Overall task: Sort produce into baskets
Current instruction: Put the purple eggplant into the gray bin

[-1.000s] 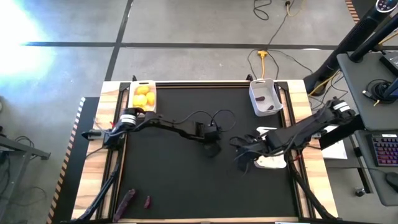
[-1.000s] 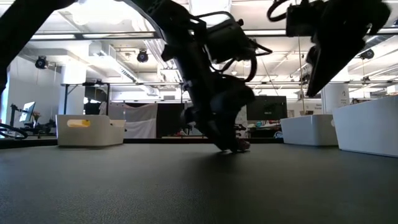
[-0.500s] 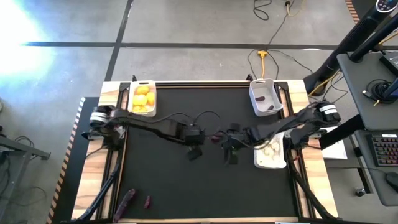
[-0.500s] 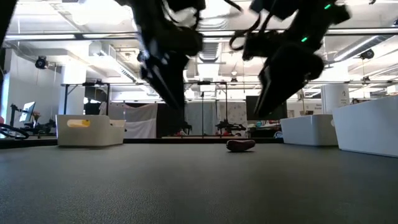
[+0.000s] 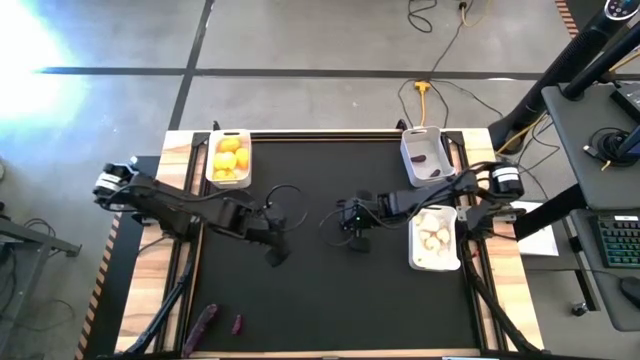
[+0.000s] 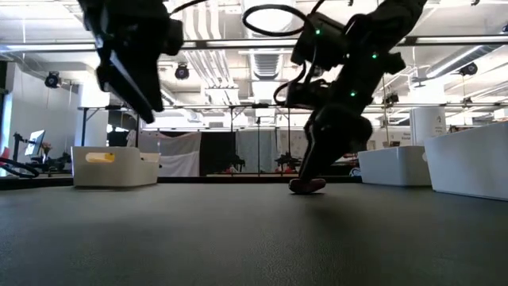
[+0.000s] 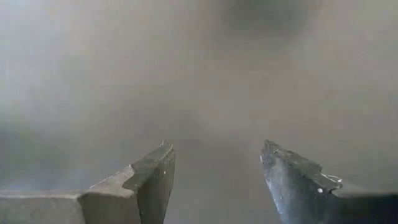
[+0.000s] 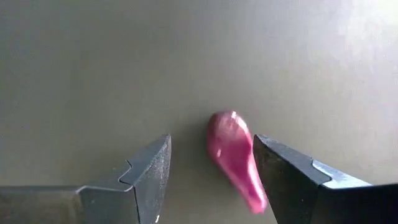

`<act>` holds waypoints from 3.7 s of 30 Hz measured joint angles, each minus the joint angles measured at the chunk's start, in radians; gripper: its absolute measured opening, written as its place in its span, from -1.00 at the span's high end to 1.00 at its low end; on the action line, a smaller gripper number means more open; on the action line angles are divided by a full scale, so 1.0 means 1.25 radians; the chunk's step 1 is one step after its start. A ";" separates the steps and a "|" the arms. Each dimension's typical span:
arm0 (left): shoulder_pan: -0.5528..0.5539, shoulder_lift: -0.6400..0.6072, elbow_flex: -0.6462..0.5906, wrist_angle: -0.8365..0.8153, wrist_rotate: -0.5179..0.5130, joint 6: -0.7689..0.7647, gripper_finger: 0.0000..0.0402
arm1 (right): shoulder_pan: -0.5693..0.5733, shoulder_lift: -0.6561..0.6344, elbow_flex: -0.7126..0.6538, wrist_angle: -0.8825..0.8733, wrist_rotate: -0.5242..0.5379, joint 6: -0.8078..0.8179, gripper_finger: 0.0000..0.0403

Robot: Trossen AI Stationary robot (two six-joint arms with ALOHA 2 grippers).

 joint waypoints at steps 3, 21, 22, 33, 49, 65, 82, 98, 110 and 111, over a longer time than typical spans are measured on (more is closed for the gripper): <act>-0.021 -0.011 -0.022 -0.001 0.000 -0.039 -0.09 | -0.012 0.014 0.000 0.020 0.000 -0.004 -0.10; -0.054 0.029 -0.037 0.000 0.006 -0.065 -0.09 | -0.045 0.046 -0.001 0.022 -0.003 0.017 0.31; -0.054 0.029 -0.037 -0.001 0.006 -0.064 -0.09 | -0.045 0.046 -0.001 0.023 -0.001 0.017 0.35; -0.061 0.028 -0.037 -0.029 0.022 -0.063 -0.09 | -0.066 -0.038 0.128 -0.208 0.000 -0.003 0.62; -0.087 0.028 -0.039 -0.035 0.018 -0.087 -0.09 | -0.442 -0.434 0.132 -0.650 0.205 0.124 0.62; -0.089 0.028 -0.029 -0.004 0.027 -0.125 -0.09 | -0.755 -0.299 -0.056 -0.415 0.049 0.256 0.64; -0.243 0.023 0.046 -0.168 0.202 -0.195 -0.11 | -0.791 -0.090 -0.010 -0.370 0.094 0.294 0.36; -0.418 0.114 0.065 -0.093 0.274 -0.592 -0.57 | -0.705 -0.477 -0.011 -0.368 0.099 0.218 -0.08; -0.435 0.353 0.231 -0.137 0.426 -0.602 -0.38 | -0.674 -0.691 0.041 -0.379 0.097 0.213 -0.07; -0.439 0.366 0.239 -0.149 0.436 -0.604 -0.36 | -0.674 -0.695 0.051 -0.381 0.097 0.206 -0.07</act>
